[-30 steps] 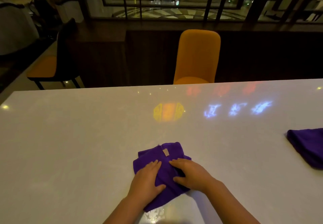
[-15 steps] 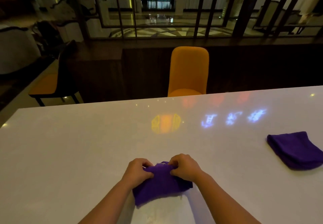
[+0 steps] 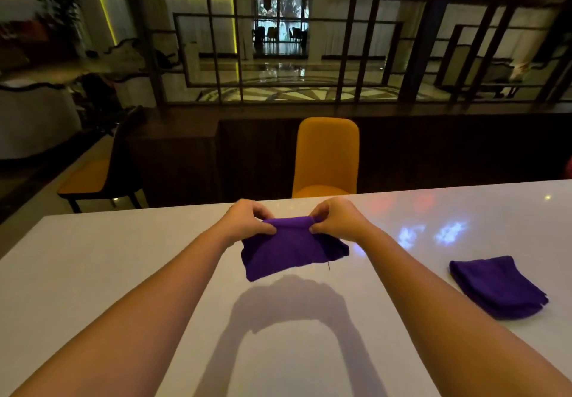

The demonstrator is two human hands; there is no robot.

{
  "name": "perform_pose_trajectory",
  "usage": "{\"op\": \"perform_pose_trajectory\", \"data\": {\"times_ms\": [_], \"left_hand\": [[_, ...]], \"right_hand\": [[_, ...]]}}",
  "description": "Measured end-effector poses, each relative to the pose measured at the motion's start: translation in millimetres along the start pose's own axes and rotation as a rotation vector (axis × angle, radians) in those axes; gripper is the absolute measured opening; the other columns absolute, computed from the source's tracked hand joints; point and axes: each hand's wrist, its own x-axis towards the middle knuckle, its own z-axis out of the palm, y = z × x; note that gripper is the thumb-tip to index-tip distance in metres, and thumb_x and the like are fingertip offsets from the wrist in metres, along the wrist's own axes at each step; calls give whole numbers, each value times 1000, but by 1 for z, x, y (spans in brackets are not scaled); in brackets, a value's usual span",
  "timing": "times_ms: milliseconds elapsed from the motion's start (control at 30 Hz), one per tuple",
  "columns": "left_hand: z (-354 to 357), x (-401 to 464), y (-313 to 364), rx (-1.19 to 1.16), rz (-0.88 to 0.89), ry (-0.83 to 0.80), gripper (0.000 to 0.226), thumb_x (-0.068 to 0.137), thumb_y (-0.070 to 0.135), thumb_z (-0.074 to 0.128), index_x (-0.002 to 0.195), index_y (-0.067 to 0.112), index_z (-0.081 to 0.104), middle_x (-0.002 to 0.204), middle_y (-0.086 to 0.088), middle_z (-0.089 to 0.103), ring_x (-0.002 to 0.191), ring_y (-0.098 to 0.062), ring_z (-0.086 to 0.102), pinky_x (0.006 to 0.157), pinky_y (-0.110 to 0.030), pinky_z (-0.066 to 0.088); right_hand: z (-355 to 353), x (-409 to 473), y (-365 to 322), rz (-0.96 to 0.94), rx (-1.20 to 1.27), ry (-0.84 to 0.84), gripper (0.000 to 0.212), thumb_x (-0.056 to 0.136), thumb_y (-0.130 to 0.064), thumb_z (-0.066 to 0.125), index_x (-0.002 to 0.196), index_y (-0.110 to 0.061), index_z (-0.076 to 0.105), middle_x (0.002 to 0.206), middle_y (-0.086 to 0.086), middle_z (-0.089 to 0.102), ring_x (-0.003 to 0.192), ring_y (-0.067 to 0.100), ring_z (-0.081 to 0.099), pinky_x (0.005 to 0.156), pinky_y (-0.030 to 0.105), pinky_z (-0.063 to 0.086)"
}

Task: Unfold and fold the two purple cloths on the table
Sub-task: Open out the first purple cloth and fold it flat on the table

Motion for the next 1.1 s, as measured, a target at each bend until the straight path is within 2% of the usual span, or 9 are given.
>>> {"op": "perform_pose_trajectory", "data": {"times_ms": [100, 167, 267, 467, 633, 767, 900, 1100], "left_hand": [[-3, 5, 24, -3, 57, 0, 14, 76, 15, 72, 78, 26, 63, 84, 6, 61, 80, -14, 59, 59, -21, 48], [0, 10, 39, -9, 95, -15, 13, 76, 15, 72, 80, 25, 64, 85, 5, 62, 82, -14, 60, 61, -22, 49], [12, 17, 64, -18, 125, -13, 12, 77, 14, 71, 77, 24, 65, 84, 4, 63, 83, -14, 60, 63, -23, 49], [64, 41, 119, -21, 131, 18, 10, 78, 13, 70, 81, 20, 65, 86, 3, 62, 86, -15, 59, 65, -23, 49], [143, 67, 156, -22, 79, 53, 9, 79, 13, 69, 85, 18, 65, 90, 1, 62, 92, -19, 59, 69, -26, 50], [216, 87, 172, -8, -16, 47, 11, 79, 11, 70, 85, 19, 64, 95, -3, 63, 94, -21, 60, 73, -30, 52], [266, 93, 166, 17, -85, 38, 16, 79, 11, 69, 77, 25, 61, 87, 3, 62, 86, -18, 60, 64, -24, 51], [315, 98, 138, 56, -173, 32, 18, 75, 10, 71, 70, 25, 63, 80, 6, 63, 78, -12, 59, 59, -22, 47]], "right_hand": [[-26, -2, -1, -17, -33, 44, 15, 81, -17, 70, 96, -15, 69, 97, 4, 65, 89, 20, 60, 71, 29, 55], [-43, -5, 3, -20, -37, 74, 10, 80, -18, 71, 88, -21, 65, 90, -2, 62, 86, 17, 59, 65, 22, 52], [-67, -11, 15, -34, -43, 90, 12, 79, -19, 72, 79, -26, 62, 79, -9, 58, 79, 12, 58, 56, 15, 46], [-123, -17, 68, -54, -50, 90, 13, 78, -18, 72, 79, -27, 63, 81, -8, 60, 80, 12, 60, 59, 16, 49], [-160, -21, 150, -69, -56, 62, 10, 79, -18, 72, 84, -24, 64, 84, -5, 62, 83, 15, 61, 64, 21, 53], [-171, -28, 223, -49, -65, -15, 11, 81, -17, 70, 91, -19, 67, 87, -3, 61, 82, 14, 59, 69, 25, 53], [-164, -35, 272, -35, -53, -95, 12, 81, -17, 69, 94, -16, 68, 88, -2, 61, 83, 16, 57, 70, 25, 50], [-129, -41, 324, -23, -24, -169, 12, 79, -19, 70, 91, -18, 69, 87, -4, 60, 80, 16, 57, 70, 26, 50]]}}
